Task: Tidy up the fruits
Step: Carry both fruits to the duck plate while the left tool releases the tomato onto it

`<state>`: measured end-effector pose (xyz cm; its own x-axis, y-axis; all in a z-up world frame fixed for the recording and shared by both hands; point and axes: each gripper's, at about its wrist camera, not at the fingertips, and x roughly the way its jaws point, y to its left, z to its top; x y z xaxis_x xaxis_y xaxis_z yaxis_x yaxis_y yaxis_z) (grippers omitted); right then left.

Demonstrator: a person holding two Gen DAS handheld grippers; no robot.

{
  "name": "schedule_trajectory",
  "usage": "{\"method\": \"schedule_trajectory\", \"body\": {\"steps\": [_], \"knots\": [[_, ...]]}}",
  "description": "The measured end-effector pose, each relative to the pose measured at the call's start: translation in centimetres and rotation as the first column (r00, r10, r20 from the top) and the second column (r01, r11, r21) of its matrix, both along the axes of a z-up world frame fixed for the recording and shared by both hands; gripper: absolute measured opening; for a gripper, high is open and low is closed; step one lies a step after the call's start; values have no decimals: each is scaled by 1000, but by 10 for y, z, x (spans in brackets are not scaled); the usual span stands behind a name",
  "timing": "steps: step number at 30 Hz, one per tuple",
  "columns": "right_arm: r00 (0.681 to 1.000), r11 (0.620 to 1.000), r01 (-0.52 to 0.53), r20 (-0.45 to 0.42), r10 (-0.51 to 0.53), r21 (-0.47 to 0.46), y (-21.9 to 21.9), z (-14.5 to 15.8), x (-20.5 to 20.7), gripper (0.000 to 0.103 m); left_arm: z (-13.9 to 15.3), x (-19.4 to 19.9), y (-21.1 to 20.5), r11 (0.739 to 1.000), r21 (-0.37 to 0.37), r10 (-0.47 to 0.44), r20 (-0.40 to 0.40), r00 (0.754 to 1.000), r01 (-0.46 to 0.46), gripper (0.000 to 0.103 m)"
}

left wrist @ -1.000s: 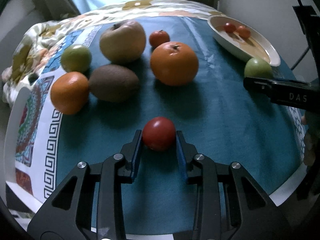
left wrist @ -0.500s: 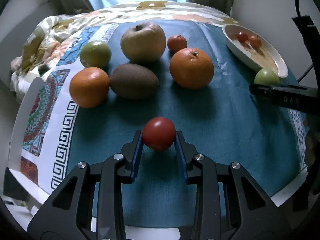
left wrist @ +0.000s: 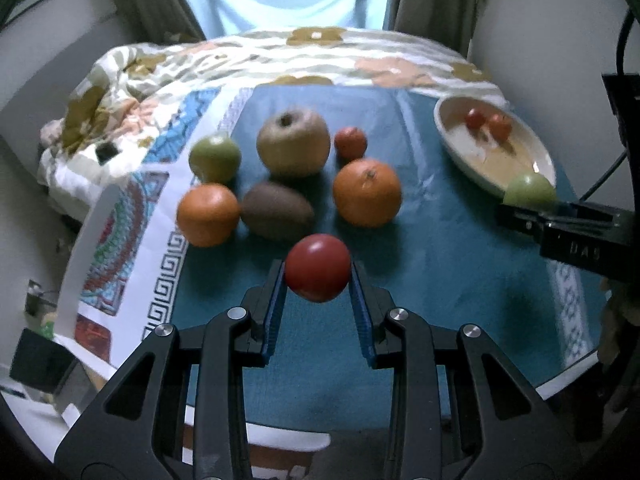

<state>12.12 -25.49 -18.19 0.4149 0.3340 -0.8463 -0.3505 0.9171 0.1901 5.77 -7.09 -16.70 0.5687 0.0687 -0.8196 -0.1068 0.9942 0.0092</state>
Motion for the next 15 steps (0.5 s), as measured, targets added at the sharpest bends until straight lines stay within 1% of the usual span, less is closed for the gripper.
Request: {"method": "schedule_trajectory", "body": {"steps": [6,9,12,15], "knots": [[999,999,-14,53,12,29,-21,37,-1,49,40,4,-20,999,37,-5,58,998,2,36],[996,999,-12,84,9,33,-37,55,1,49,58,10,-30,999,36,-12,87,996,9,36],[994,999,4,110,-8,33,-53,69,6,49,72,20,-41,999,37,-41,116,992,37,36],[992,999,33,124,-37,32,-69,76,9,49,80,33,-52,997,36,-78,137,987,74,36]]}}
